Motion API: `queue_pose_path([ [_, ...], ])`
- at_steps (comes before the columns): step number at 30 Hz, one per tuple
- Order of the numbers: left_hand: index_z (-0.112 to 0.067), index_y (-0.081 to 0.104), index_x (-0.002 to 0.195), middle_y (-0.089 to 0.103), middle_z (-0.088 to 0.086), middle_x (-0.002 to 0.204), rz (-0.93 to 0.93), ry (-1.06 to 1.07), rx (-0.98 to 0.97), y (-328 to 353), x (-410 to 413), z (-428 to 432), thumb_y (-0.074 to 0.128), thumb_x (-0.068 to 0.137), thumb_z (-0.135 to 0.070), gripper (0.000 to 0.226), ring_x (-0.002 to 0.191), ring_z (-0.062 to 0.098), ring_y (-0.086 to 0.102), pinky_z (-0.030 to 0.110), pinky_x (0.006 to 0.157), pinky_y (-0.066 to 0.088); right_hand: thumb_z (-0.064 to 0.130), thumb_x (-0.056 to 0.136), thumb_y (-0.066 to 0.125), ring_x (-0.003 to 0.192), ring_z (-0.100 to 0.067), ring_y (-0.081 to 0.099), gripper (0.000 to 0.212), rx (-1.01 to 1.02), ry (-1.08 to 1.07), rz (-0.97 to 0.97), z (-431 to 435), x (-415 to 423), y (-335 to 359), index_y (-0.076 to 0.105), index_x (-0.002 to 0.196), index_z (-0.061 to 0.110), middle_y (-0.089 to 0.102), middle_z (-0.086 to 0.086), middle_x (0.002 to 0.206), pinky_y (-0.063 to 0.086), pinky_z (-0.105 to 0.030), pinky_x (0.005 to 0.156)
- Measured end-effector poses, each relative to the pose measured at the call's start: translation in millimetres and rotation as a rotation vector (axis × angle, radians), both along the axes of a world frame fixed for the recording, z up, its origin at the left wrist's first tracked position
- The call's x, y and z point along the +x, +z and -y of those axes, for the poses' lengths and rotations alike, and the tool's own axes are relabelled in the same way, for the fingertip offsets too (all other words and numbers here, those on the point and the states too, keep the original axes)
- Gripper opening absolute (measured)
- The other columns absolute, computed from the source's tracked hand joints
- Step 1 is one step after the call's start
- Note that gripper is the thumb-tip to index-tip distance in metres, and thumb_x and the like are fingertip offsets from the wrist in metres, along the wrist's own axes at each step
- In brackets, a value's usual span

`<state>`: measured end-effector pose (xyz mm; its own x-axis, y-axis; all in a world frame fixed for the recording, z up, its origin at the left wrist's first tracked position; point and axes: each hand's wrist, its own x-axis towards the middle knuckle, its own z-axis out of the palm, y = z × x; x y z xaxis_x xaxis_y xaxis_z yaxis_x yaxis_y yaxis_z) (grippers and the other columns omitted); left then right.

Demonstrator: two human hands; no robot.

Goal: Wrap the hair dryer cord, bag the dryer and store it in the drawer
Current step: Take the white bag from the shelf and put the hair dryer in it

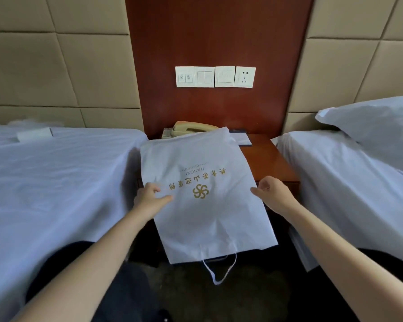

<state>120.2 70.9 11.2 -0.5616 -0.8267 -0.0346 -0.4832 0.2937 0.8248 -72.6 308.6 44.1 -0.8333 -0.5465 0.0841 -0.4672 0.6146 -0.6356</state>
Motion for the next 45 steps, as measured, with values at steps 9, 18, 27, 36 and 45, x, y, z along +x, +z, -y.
queue_pose_path([
  [9, -0.004, 0.004, 0.151, 0.025, 0.016, 0.155, -0.156, 0.400, 0.538, -106, -36, 21, 0.074, 0.079, -0.037, 0.105, 0.138, 0.036, 0.031, 0.044, 0.107, 0.032, 0.035, 0.082, 0.068, 0.106, -0.027, 0.057, 0.070, -0.173, -0.158, 0.447, 30, -50, -81, 0.039, 0.136, 0.001, 0.055, -0.015, 0.125, 0.046, -0.035, 0.087],
  [18, -0.015, 0.042, 0.138, 0.052, -0.003, 0.127, -0.307, 0.234, 0.712, -161, -54, 55, 0.066, 0.085, -0.038, 0.062, 0.127, 0.023, 0.044, 0.033, 0.097, 0.034, 0.023, 0.083, 0.068, 0.093, -0.030, 0.070, 0.029, -0.335, 0.036, 0.726, 42, -76, -115, 0.067, 0.108, 0.009, 0.073, -0.011, 0.102, 0.053, -0.048, 0.089],
  [27, -0.010, 0.060, 0.122, 0.067, 0.008, 0.113, -0.358, 0.261, 0.660, -163, -29, 22, 0.064, 0.088, -0.024, 0.036, 0.104, 0.027, 0.063, 0.042, 0.092, 0.050, 0.020, 0.083, 0.067, 0.086, -0.027, 0.072, 0.023, -0.316, 0.081, 0.710, 32, -70, -108, 0.068, 0.102, 0.008, 0.074, -0.012, 0.099, 0.057, -0.038, 0.076],
  [36, -0.003, 0.047, 0.120, 0.057, 0.021, 0.115, -0.226, 0.324, 0.281, -97, 23, -20, 0.052, 0.090, -0.017, 0.033, 0.091, 0.032, 0.057, 0.044, 0.074, 0.047, 0.014, 0.082, 0.070, 0.092, -0.027, 0.067, 0.042, -0.250, 0.072, 0.455, 5, -51, -84, 0.054, 0.120, 0.006, 0.067, -0.011, 0.110, 0.054, -0.045, 0.085],
  [45, -0.020, 0.073, 0.091, 0.068, 0.017, 0.112, -0.282, -0.025, 0.447, 6, 82, -19, 0.057, 0.090, -0.009, 0.020, 0.088, 0.026, 0.066, 0.037, 0.072, 0.051, -0.001, 0.087, 0.059, 0.067, -0.010, 0.068, 0.030, -0.242, 0.197, 0.261, -20, -27, -5, 0.059, 0.114, 0.010, 0.071, -0.011, 0.100, 0.056, -0.018, 0.058],
])
